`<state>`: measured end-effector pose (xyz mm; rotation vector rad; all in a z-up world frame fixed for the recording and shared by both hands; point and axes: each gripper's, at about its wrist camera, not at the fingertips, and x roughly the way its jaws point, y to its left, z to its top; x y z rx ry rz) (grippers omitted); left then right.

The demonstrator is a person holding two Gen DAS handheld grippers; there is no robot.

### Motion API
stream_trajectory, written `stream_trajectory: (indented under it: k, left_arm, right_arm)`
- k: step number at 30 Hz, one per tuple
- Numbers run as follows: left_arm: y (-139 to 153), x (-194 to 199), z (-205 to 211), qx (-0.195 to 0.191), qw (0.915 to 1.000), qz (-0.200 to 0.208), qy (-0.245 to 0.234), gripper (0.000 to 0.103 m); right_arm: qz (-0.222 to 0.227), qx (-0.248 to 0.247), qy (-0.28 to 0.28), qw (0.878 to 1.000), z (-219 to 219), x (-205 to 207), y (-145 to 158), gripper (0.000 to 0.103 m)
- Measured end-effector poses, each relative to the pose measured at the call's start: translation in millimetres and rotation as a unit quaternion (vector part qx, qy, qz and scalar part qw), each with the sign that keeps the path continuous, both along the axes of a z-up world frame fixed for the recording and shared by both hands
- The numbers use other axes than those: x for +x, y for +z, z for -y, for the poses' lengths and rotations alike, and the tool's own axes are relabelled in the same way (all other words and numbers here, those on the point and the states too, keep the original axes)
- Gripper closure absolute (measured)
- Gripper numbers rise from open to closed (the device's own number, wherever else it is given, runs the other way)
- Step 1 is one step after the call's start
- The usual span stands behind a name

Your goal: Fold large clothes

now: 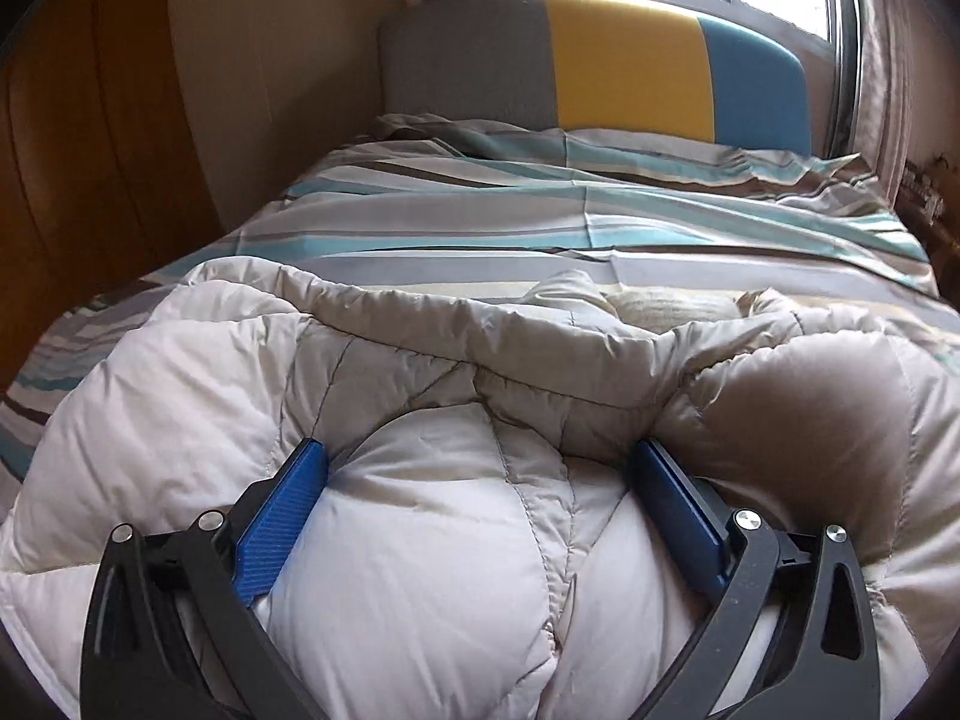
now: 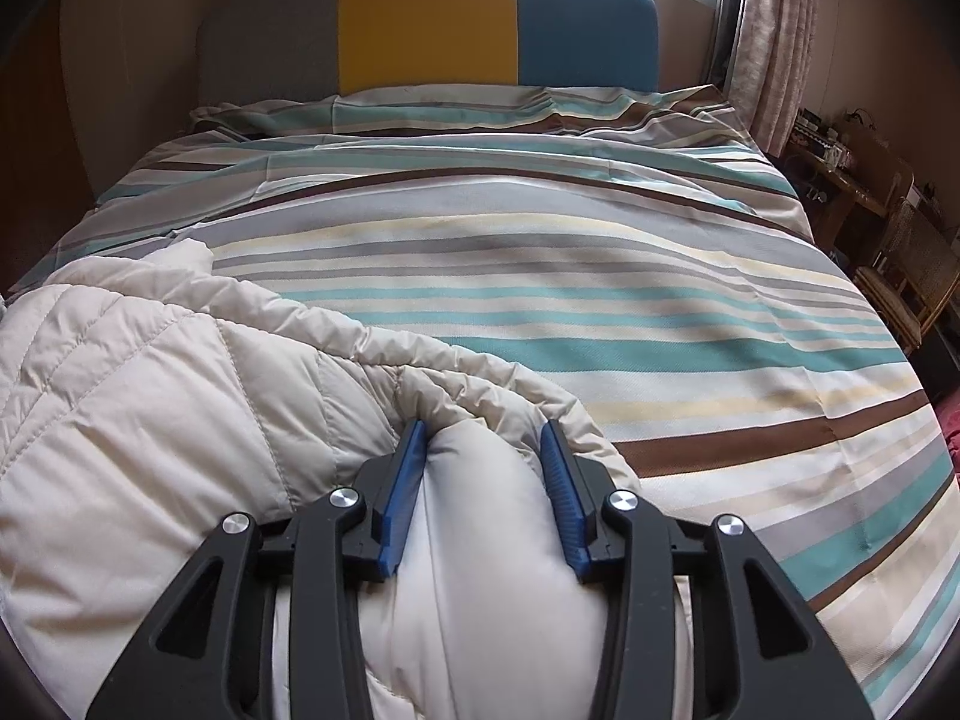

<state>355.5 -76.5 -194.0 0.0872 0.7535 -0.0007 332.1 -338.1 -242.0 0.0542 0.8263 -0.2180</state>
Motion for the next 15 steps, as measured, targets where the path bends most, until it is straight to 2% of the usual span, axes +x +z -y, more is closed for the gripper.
stream_trajectory:
  k: [2, 4, 6, 10, 12, 15]
  left_arm:
    - [-0.2, -1.1, 2.3, 0.007, 1.0, 0.001, 0.001, 0.003]
    - [1.2, -4.5, 2.1, 0.01, 0.9999, 0.001, 0.003, 0.003]
    - [1.6, -5.9, 0.8, 0.011, 0.9999, 0.002, 0.004, 0.003]
    - [1.9, -5.5, 2.5, 0.015, 0.9999, 0.003, 0.007, 0.003]
    - [2.1, -5.1, 3.4, 0.019, 0.9998, 0.001, 0.008, 0.003]
    - [2.7, -4.9, 3.7, 0.023, 0.9997, 0.0, 0.009, 0.003]
  right_arm:
    - [0.003, -0.004, -0.002, 1.0, -0.8, -1.7, 2.7, 0.062]
    - [0.013, -0.006, -0.005, 1.0, -0.2, -7.2, 9.7, 0.054]
    - [0.028, -0.007, -0.007, 1.0, 0.9, -14.7, 22.8, 0.041]
    - [0.102, -0.014, -0.005, 0.995, -8.2, -46.6, 66.0, 0.037]
    - [0.13, 0.01, 0.018, 0.991, -19.9, -56.6, 80.7, 0.031]
    - [0.12, 0.042, 0.076, 0.989, -46.9, -49.0, 80.4, 0.032]
